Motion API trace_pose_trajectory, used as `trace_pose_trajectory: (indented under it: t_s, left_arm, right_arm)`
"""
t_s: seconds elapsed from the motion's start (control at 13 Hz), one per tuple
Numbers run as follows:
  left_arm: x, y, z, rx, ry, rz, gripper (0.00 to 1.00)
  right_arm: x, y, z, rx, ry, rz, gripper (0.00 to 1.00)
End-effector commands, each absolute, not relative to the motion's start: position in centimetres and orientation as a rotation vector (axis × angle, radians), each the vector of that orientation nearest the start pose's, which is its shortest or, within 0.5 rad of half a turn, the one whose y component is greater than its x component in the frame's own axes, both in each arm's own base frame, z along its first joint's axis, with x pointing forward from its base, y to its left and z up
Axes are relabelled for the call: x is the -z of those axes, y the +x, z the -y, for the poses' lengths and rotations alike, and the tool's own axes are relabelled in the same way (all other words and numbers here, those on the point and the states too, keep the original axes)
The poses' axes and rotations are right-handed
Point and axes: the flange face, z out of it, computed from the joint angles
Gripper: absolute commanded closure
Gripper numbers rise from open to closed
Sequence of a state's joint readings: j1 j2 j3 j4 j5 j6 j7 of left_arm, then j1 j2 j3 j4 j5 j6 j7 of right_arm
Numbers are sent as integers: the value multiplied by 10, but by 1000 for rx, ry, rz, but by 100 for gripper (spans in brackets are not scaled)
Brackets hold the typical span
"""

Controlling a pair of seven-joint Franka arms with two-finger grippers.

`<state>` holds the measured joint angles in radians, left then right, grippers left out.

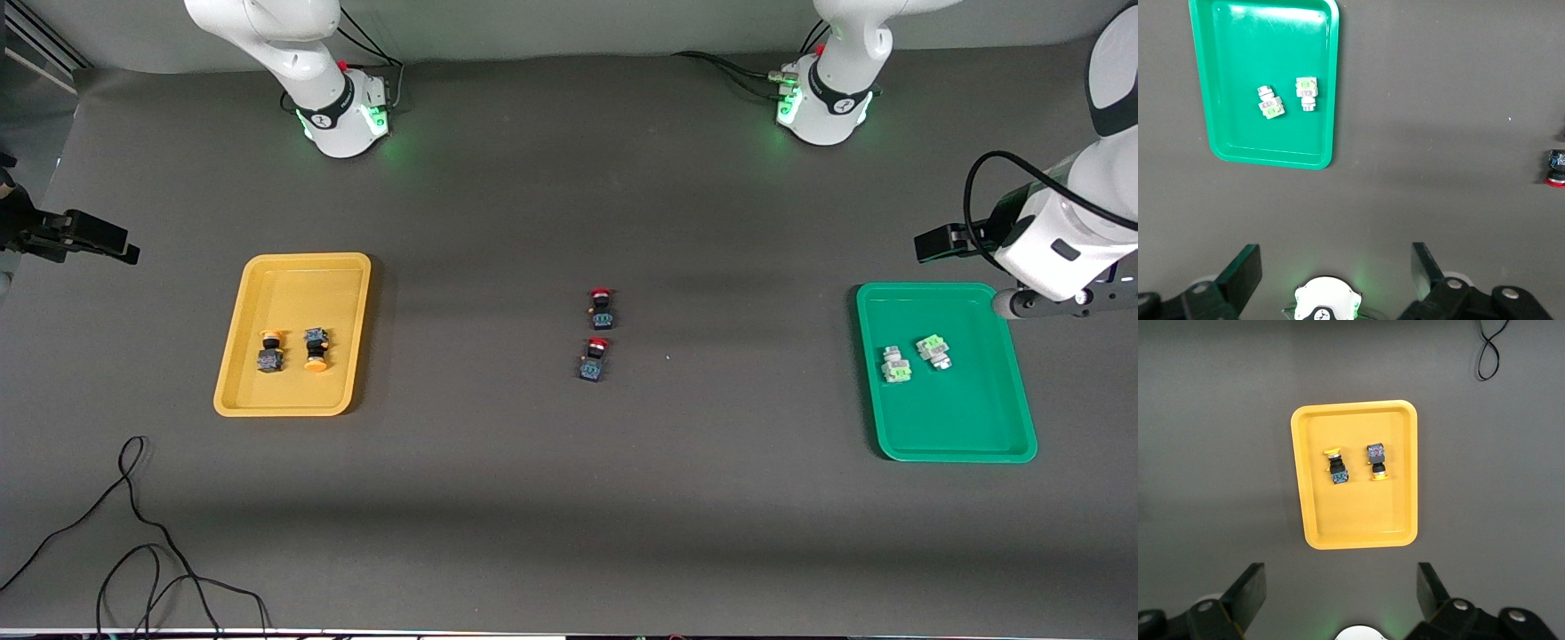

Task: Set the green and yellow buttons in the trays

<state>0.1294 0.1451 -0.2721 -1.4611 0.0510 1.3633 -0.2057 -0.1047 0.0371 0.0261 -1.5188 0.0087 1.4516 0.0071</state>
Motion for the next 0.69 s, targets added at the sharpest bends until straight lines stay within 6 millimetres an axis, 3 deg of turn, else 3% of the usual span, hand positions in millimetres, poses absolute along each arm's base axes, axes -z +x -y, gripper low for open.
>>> trace_pose_trajectory:
  t_s: [0.0,0.31,0.62]
  left_arm:
    - [-585,571,48,-278,-3064,-125,0]
    - [-587,582,45,-176,-3071,-183,0]
    - [-585,581,42,-188,-3070,-177,0]
  right_arm:
    - [-622,551,41,-150,-3142,-170,0]
    - [-622,550,43,-155,-3143,-173,0]
    - [-623,550,42,-153,-3143,-173,0]
